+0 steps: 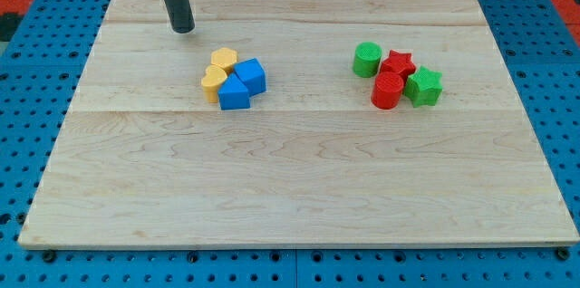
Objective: Move your arm towards the blue cube
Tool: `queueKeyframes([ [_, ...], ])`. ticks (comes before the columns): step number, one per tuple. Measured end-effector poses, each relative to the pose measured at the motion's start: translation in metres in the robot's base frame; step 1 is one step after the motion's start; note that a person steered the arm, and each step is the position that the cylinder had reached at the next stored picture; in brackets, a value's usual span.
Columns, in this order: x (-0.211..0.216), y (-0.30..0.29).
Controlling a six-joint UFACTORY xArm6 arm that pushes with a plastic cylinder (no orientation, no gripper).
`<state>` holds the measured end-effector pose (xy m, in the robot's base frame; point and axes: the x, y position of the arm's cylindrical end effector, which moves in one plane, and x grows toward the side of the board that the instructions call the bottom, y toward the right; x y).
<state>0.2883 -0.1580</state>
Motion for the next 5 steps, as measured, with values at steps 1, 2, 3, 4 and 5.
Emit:
queueKeyframes([
  [1,-0.008,0.024],
  [2,-0.043,0.102],
  [3,-0.054,0.131],
  [4,-0.046,0.113],
  [5,-0.009,0.07],
])
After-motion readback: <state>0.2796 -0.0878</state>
